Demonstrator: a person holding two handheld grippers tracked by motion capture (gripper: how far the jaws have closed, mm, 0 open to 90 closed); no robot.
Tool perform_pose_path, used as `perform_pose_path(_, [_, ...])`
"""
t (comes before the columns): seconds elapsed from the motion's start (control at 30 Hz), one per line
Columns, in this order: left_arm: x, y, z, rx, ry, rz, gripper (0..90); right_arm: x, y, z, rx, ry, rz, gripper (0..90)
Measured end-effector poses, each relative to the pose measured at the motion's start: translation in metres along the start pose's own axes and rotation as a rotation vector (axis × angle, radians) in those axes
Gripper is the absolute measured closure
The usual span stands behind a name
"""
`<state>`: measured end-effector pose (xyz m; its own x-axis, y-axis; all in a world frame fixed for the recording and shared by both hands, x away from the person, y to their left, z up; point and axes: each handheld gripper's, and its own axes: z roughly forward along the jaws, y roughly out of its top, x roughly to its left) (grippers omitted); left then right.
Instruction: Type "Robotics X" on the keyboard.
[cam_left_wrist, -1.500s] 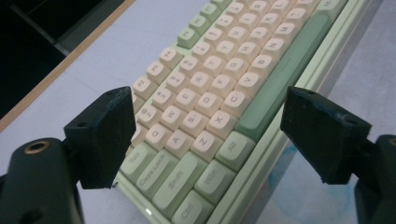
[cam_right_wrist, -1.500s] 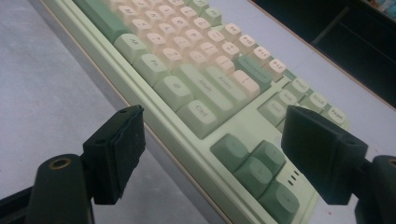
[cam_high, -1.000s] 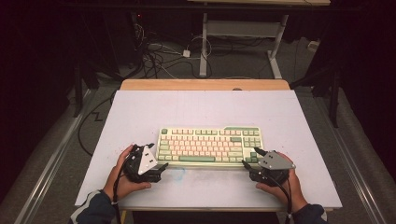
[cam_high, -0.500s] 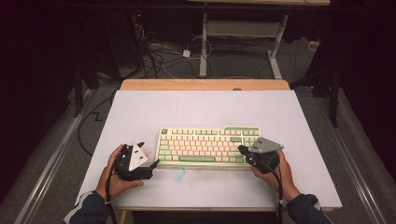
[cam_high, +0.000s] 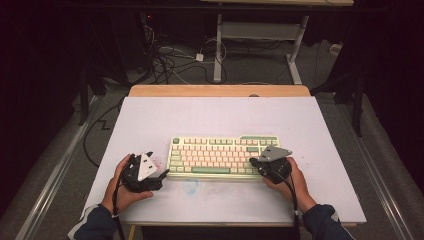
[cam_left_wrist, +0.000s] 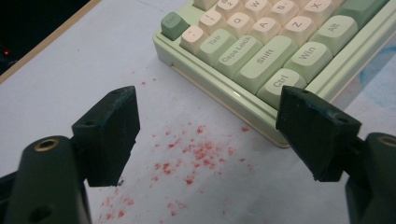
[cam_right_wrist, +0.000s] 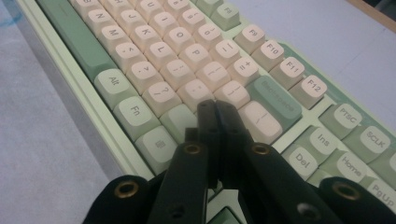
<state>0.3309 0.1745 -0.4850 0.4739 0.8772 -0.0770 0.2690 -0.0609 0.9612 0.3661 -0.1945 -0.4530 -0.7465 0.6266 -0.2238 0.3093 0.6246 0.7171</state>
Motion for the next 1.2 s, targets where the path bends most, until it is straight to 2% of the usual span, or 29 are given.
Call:
perform_pose_path(0.1, [0.002,0.002,0.001,0.013,0.032,-0.019,26.2,0.001,-0.001,0.001,-0.008,0.006,0.001,90.0])
perform_pose_path(0.2, [0.004,0.007,0.0,0.032,0.034,-0.066,38.5,0.002,-0.003,0.001,-0.018,-0.002,0.001,90.0])
perform_pose_path(0.33, [0.004,0.013,-0.003,0.043,0.009,-0.092,62.8,0.004,-0.005,0.0,-0.028,-0.004,0.001,90.0])
perform_pose_path(0.4, [0.003,0.014,-0.004,0.057,-0.005,-0.093,72.3,0.004,-0.005,0.0,-0.03,-0.006,0.001,90.0])
perform_pose_path(0.47, [0.001,0.014,-0.004,0.073,-0.012,-0.073,79.4,0.004,-0.006,0.0,-0.036,-0.006,0.003,90.0])
perform_pose_path(0.57, [-0.002,0.016,-0.004,0.079,-0.027,-0.068,86.0,0.004,-0.006,0.001,-0.039,-0.007,0.003,90.0])
perform_pose_path(0.7, [-0.006,0.021,-0.004,0.08,-0.038,-0.047,87.4,0.005,-0.006,0.001,-0.042,-0.008,0.002,90.0])
perform_pose_path(1.03, [-0.011,0.031,0.005,0.076,-0.065,-0.087,87.3,0.006,-0.007,0.001,-0.049,-0.015,0.001,90.0])
perform_pose_path(1.2, [-0.021,0.034,0.012,0.091,-0.085,-0.057,87.2,0.006,-0.008,0.001,-0.051,-0.012,0.0,90.0])
